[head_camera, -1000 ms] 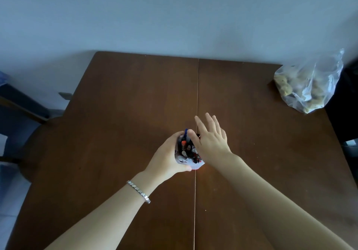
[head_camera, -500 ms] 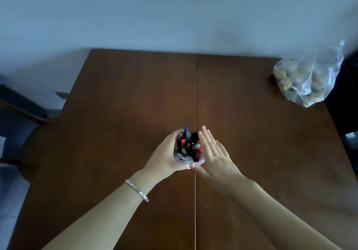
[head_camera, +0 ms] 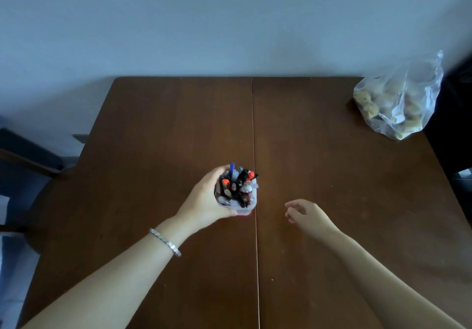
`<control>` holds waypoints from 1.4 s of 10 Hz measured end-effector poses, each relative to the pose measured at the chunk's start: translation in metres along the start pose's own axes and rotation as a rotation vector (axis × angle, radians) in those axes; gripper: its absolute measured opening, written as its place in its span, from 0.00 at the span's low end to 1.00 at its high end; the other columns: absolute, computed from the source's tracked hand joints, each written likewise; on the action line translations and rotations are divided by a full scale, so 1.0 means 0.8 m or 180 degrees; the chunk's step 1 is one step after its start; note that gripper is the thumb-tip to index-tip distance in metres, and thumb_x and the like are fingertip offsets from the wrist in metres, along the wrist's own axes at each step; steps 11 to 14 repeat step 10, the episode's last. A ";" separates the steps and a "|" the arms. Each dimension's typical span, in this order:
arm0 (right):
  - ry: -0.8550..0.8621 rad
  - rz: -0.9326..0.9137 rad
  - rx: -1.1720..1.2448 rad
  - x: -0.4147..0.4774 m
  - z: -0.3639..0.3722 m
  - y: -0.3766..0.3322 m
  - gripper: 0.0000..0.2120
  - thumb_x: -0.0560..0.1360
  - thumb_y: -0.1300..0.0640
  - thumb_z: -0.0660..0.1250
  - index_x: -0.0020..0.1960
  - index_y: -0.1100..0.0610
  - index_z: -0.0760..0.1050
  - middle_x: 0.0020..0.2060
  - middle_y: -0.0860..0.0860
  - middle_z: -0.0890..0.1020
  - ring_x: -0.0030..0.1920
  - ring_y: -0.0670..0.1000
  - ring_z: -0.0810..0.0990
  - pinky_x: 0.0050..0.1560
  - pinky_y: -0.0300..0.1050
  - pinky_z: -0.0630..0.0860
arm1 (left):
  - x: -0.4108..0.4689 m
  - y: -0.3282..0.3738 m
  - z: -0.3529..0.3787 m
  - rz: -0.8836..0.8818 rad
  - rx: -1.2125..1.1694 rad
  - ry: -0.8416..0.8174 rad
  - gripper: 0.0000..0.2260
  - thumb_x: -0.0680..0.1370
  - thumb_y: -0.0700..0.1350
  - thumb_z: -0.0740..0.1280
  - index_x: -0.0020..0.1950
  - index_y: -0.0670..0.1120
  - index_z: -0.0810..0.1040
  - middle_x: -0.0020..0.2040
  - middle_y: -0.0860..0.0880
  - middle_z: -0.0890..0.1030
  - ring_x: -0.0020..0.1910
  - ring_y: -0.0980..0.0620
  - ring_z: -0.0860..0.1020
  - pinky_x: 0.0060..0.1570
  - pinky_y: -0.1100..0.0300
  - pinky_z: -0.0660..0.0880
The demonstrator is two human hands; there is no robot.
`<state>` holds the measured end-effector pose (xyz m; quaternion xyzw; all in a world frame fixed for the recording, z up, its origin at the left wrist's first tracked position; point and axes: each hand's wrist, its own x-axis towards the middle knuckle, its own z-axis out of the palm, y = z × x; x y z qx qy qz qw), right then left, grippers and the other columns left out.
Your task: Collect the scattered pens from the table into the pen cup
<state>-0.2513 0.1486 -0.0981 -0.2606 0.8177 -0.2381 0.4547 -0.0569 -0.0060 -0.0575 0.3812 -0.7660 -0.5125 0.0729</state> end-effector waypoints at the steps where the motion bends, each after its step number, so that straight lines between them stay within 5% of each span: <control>1: -0.0055 -0.0072 -0.0264 0.014 -0.002 -0.015 0.11 0.76 0.56 0.61 0.56 0.53 0.76 0.49 0.52 0.81 0.51 0.52 0.80 0.48 0.41 0.71 | 0.026 0.003 -0.036 -0.0049 0.0036 0.0232 0.37 0.60 0.38 0.79 0.62 0.58 0.67 0.56 0.60 0.74 0.54 0.67 0.75 0.48 0.80 0.67; 2: -0.0178 -0.0149 -0.0480 0.021 -0.002 -0.035 0.12 0.76 0.55 0.60 0.58 0.54 0.75 0.47 0.49 0.78 0.50 0.49 0.76 0.49 0.40 0.69 | 0.054 -0.001 -0.069 -0.0178 0.0250 0.0334 0.38 0.61 0.35 0.78 0.67 0.54 0.67 0.58 0.55 0.75 0.57 0.55 0.76 0.56 0.64 0.71; 3: -0.0266 -0.0214 -0.0664 0.021 -0.001 -0.050 0.13 0.77 0.54 0.59 0.59 0.53 0.74 0.46 0.48 0.76 0.49 0.47 0.74 0.48 0.40 0.68 | 0.071 -0.008 -0.090 -0.0302 0.0248 0.0287 0.39 0.62 0.35 0.78 0.68 0.53 0.66 0.57 0.55 0.76 0.58 0.53 0.77 0.57 0.58 0.73; 5: -0.0306 -0.0216 -0.0896 0.017 -0.001 -0.055 0.13 0.77 0.53 0.59 0.60 0.52 0.73 0.56 0.50 0.79 0.57 0.50 0.76 0.54 0.42 0.71 | 0.073 -0.019 -0.098 -0.0348 0.0210 0.0181 0.40 0.65 0.35 0.77 0.71 0.53 0.62 0.53 0.62 0.73 0.56 0.56 0.75 0.57 0.60 0.72; 7: -0.0401 -0.0170 -0.1311 0.000 -0.007 -0.057 0.15 0.77 0.53 0.57 0.62 0.53 0.72 0.61 0.51 0.77 0.58 0.51 0.75 0.53 0.42 0.72 | 0.059 -0.012 -0.093 -0.0368 0.0173 0.0215 0.47 0.66 0.34 0.75 0.76 0.52 0.51 0.71 0.51 0.66 0.67 0.54 0.68 0.64 0.58 0.67; 8: -0.0498 -0.0123 -0.1539 -0.011 -0.014 -0.060 0.15 0.77 0.52 0.57 0.61 0.52 0.72 0.60 0.50 0.77 0.52 0.51 0.77 0.51 0.43 0.74 | 0.042 0.009 -0.082 -0.0314 0.1077 0.0750 0.47 0.66 0.37 0.75 0.76 0.49 0.50 0.77 0.44 0.53 0.75 0.44 0.54 0.72 0.49 0.58; 9: -0.0597 -0.0183 -0.2006 -0.029 -0.032 -0.078 0.17 0.77 0.51 0.56 0.63 0.53 0.71 0.64 0.50 0.75 0.62 0.53 0.74 0.62 0.47 0.71 | 0.023 0.062 -0.070 0.0317 0.1277 0.1046 0.27 0.73 0.38 0.68 0.71 0.45 0.64 0.70 0.43 0.66 0.69 0.44 0.64 0.67 0.52 0.63; 10: -0.0543 -0.0331 -0.2335 -0.056 -0.055 -0.107 0.18 0.78 0.50 0.56 0.65 0.55 0.71 0.65 0.52 0.74 0.65 0.53 0.71 0.65 0.48 0.68 | 0.004 0.120 -0.062 0.0401 0.1737 0.0359 0.13 0.75 0.42 0.63 0.60 0.50 0.74 0.54 0.53 0.80 0.56 0.51 0.77 0.55 0.55 0.72; 14: -0.0543 -0.0331 -0.2335 -0.056 -0.055 -0.107 0.18 0.78 0.50 0.56 0.65 0.55 0.71 0.65 0.52 0.74 0.65 0.53 0.71 0.65 0.48 0.68 | 0.004 0.120 -0.062 0.0401 0.1737 0.0359 0.13 0.75 0.42 0.63 0.60 0.50 0.74 0.54 0.53 0.80 0.56 0.51 0.77 0.55 0.55 0.72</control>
